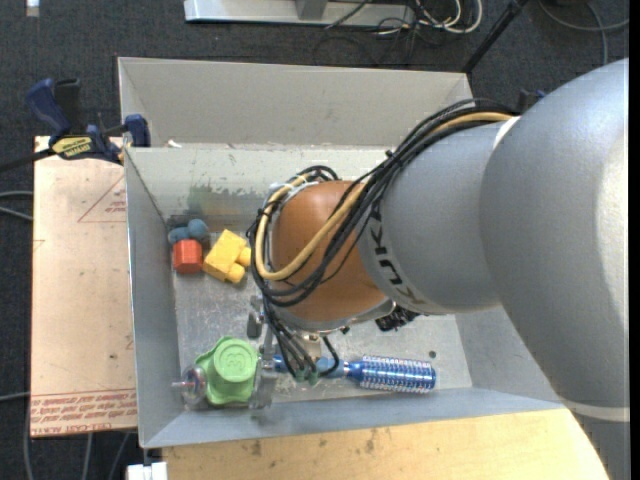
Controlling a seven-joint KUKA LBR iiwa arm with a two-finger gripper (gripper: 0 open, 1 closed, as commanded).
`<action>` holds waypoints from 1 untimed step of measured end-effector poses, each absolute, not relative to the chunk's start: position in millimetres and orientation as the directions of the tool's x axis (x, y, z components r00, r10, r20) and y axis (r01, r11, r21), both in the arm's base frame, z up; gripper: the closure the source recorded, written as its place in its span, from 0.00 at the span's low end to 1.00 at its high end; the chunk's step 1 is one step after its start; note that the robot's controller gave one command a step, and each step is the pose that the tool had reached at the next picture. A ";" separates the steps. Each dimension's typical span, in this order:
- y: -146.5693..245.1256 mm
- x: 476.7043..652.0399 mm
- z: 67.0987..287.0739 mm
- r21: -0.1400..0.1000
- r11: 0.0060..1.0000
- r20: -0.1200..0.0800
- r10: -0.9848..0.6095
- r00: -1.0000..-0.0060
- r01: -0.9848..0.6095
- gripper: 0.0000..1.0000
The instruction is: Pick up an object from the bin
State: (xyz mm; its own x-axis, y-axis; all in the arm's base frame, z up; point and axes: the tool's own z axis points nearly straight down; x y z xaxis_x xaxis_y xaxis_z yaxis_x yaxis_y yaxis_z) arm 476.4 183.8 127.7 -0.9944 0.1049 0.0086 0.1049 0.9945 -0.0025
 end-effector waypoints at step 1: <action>220.6 486.3 70.3 0.005 1.000 -0.012 0.028 -1.000 0.028 0.00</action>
Offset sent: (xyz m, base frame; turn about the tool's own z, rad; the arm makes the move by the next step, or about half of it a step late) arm 0.0063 0.0348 -0.0577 -0.0753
